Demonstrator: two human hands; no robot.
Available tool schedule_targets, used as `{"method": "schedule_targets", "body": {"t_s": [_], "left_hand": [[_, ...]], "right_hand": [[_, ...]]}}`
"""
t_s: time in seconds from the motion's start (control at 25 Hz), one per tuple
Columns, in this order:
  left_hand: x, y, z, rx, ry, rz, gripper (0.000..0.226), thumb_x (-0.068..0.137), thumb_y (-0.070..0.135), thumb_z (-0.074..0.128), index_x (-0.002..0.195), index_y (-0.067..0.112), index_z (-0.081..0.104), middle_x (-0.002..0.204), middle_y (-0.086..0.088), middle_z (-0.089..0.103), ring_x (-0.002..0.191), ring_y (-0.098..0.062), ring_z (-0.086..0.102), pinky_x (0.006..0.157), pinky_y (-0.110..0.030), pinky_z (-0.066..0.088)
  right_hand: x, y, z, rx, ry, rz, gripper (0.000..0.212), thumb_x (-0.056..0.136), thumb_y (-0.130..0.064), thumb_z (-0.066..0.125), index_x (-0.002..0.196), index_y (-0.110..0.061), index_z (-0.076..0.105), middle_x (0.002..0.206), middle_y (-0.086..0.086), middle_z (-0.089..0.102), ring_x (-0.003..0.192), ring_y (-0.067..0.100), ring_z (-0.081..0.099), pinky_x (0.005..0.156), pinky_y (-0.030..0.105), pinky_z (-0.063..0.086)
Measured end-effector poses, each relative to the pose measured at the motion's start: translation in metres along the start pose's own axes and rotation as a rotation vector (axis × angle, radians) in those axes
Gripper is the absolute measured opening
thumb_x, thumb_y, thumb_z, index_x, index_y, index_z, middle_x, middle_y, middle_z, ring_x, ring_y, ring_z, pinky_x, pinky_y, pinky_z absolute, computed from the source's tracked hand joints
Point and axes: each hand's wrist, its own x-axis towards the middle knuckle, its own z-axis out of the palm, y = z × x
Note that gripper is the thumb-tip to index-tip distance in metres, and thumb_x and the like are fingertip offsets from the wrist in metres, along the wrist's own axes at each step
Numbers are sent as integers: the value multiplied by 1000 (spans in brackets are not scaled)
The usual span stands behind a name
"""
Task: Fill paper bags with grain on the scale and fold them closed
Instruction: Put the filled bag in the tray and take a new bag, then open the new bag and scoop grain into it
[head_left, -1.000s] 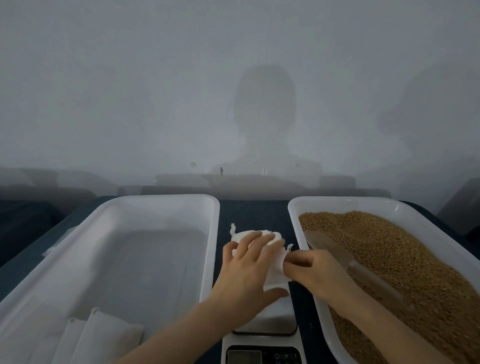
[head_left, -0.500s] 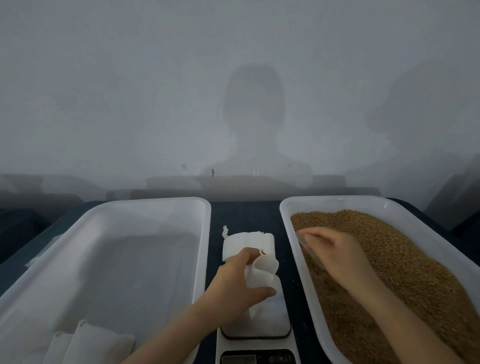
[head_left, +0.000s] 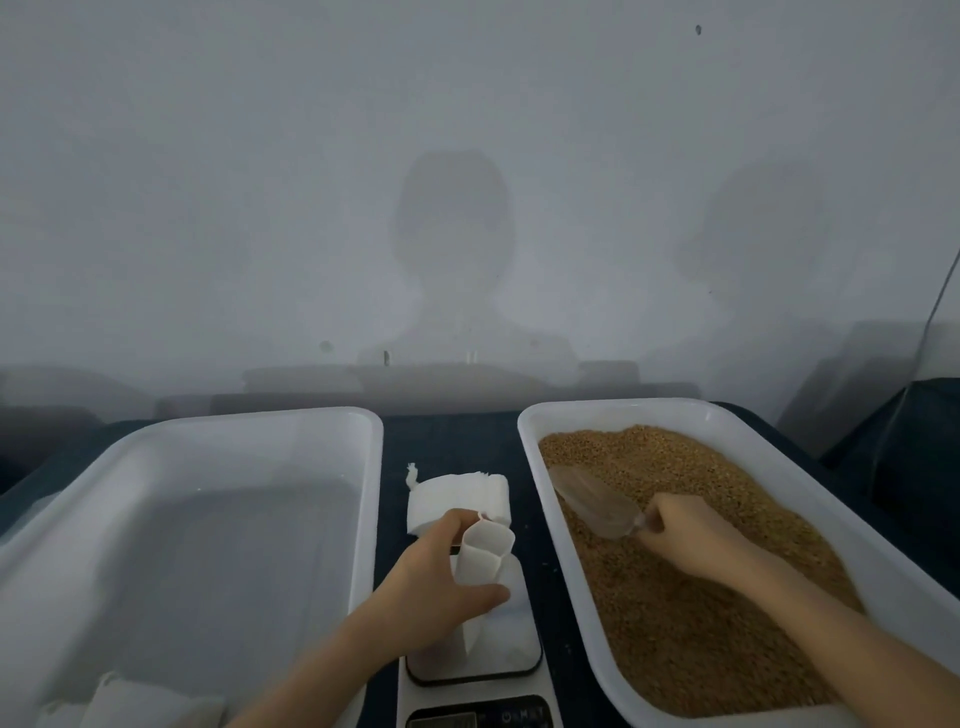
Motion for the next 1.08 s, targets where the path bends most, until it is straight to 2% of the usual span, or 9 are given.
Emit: {"method": "schedule_targets", "body": {"t_s": [0.12,0.24,0.36,0.44,0.6,0.76,0.84,0.96,1.08], "left_hand": [[0,-1,-1,-24,2,-6,58,76,36,77,115,46,35,115,21,48,100,-1,52,74,-12,43],[1,-3,0,-18,-5,-11,59,76,36,76,117,45,34,116,21,48,100,-1,52,75,-13,43],[2,-4,1,-23,-4,-8,58,76,37,77,116,46,36,116,22,48,101,-1,52,71,-10,42],[2,-5,1,-27,-6,-7,58,75,37,77,115,46,36,115,23,48,100,0,51,70,-9,42],[4,-6,2,-29,-11,-16,58,75,37,77,115,47,35,114,23,47,99,1,51,72,-10,42],[5,-6,0,-30,-14,-28,58,75,38,77,115,47,36,114,24,47,99,0,51,71,-10,41],[5,-6,0,-33,-21,-32,59,75,39,77,117,46,37,114,23,48,100,0,51,71,-11,42],[5,-7,-1,-36,-21,-39,60,75,38,77,121,43,37,117,22,49,101,-2,52,77,-15,43],[6,-8,0,-31,-23,-37,60,75,39,76,120,44,36,116,24,48,100,0,51,77,-15,42]], "right_hand": [[-8,10,-18,-47,104,3,11,90,-35,57,92,-26,51,76,-9,62,60,2,61,49,16,51],[-20,31,-54,-191,175,57,9,92,-37,53,87,-29,48,70,-9,60,52,1,58,39,11,41],[-28,52,-85,-483,233,195,20,93,-43,45,81,-28,42,72,-10,55,58,2,54,45,18,41],[-26,61,-95,-583,243,271,17,93,-37,43,80,-26,42,73,-8,52,62,5,53,50,22,39],[-8,66,-99,-714,230,355,11,93,-31,45,98,-29,55,71,-9,44,70,10,52,55,23,36],[14,67,-82,-644,220,267,6,91,-28,46,86,-28,49,72,-9,47,72,10,54,56,23,38],[22,69,-70,-555,256,210,12,93,-33,48,83,-26,47,73,-9,49,67,8,53,53,23,40],[28,69,-56,-356,271,180,16,93,-36,48,82,-26,52,75,-7,55,66,9,55,55,27,48],[26,68,-50,-295,309,175,15,92,-39,50,85,-29,59,71,-11,54,61,6,52,48,23,42]]}}
